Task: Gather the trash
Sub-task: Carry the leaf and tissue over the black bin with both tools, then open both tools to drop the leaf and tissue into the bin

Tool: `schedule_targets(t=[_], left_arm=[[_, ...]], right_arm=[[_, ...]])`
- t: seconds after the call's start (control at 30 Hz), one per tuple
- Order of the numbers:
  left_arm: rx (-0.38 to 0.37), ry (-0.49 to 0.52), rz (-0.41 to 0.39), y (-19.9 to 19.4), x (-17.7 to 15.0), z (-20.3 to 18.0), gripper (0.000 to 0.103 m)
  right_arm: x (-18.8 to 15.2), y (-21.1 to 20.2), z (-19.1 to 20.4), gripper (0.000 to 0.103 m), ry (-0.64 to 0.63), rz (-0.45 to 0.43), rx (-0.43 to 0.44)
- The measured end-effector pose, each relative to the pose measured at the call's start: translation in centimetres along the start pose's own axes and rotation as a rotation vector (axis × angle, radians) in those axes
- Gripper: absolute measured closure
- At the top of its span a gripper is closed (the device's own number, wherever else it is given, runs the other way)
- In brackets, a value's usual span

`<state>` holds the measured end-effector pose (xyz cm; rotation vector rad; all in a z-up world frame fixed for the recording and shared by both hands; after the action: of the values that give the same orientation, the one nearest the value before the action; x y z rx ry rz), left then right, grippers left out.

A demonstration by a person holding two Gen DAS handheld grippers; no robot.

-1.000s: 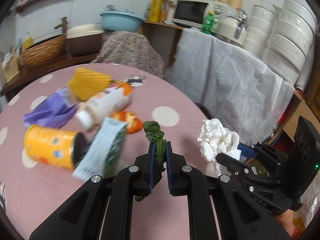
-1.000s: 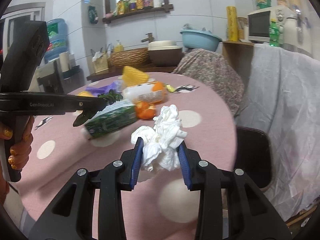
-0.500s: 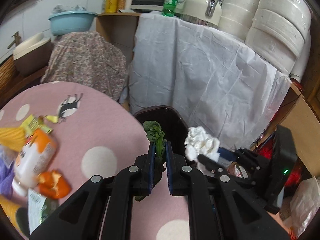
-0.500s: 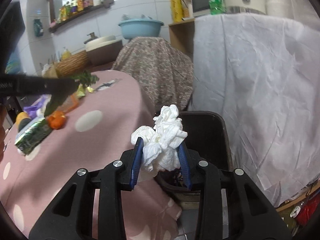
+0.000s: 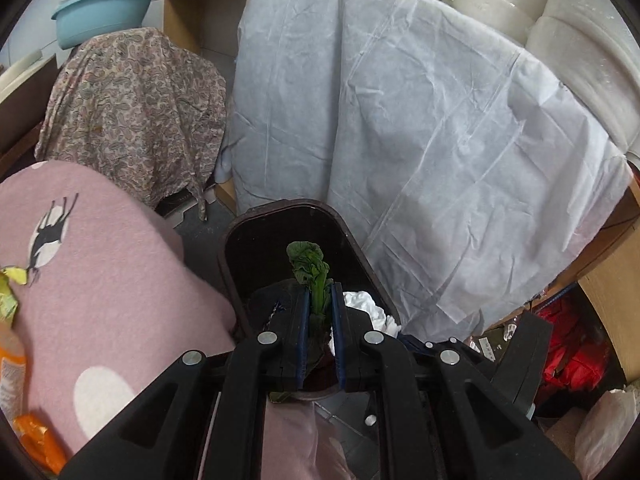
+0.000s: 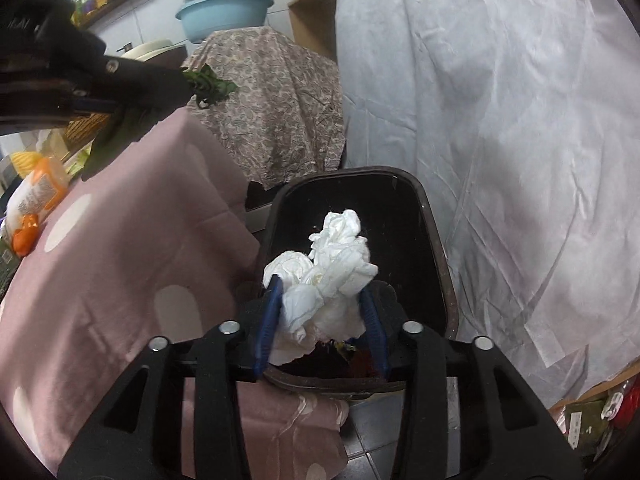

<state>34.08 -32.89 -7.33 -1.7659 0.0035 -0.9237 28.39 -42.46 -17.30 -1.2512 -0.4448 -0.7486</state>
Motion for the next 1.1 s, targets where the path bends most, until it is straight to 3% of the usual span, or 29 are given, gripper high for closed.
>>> schedule_targets(t=[0.13, 0.4, 0.63, 0.67, 0.73, 0.77, 0.8, 0.97, 1.1], left_arm=[[-0.009, -0.01, 0.024, 1.9, 0.8, -0.4, 0.092], [-0.015, -0.009, 0.05, 4.9, 2.1, -1.9, 0.092], [-0.004, -0.014, 0.091, 7.7, 2.6, -3.1, 0.09], [0.0, -0.011, 0.093, 7.9, 2.7, -3.2, 0.088], [0.01, -0.008, 0.09, 8.1, 2.8, -3.5, 0.071], [0.017, -0.007, 0.083, 8.0, 2.8, -3.5, 0.052], [0.021, -0.007, 0.07, 7.7, 2.8, -3.5, 0.042], [0.049, 0.032, 0.023, 5.6, 2.3, -3.8, 0.036], [0.036, 0.04, -0.045, 2.1, 1.2, -3.4, 0.024]], right_arm=[[-0.3, -0.1, -0.5, 0.039, 0.018, -0.02, -0.013], [-1.9, -2.1, -0.3, 0.031, 0.024, -0.04, -0.01], [-3.9, -3.7, -0.1, 0.03, 0.047, -0.035, 0.003], [-4.1, -4.0, -0.1, 0.03, 0.047, -0.038, 0.007], [-4.4, -4.5, -0.1, 0.03, 0.044, -0.043, 0.005], [-4.5, -4.7, -0.1, 0.03, 0.043, -0.043, 0.001], [-4.5, -4.9, -0.1, 0.03, 0.045, -0.044, -0.001], [-4.4, -6.3, -0.1, 0.03, 0.06, -0.063, 0.004], [-4.5, -7.3, 0.6, 0.029, 0.04, -0.08, -0.004]])
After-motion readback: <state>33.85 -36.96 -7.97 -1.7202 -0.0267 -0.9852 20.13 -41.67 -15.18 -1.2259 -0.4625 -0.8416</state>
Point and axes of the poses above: each gripper's, at about its wrist camera, not at the fingertips, and y roughly the way its jaws point, z to its left, x to its top, the point moved 3 cm from there along y, roughly the way its jaws point, and after that the axes turned 7 degrees about x, right-handed, at the moved point
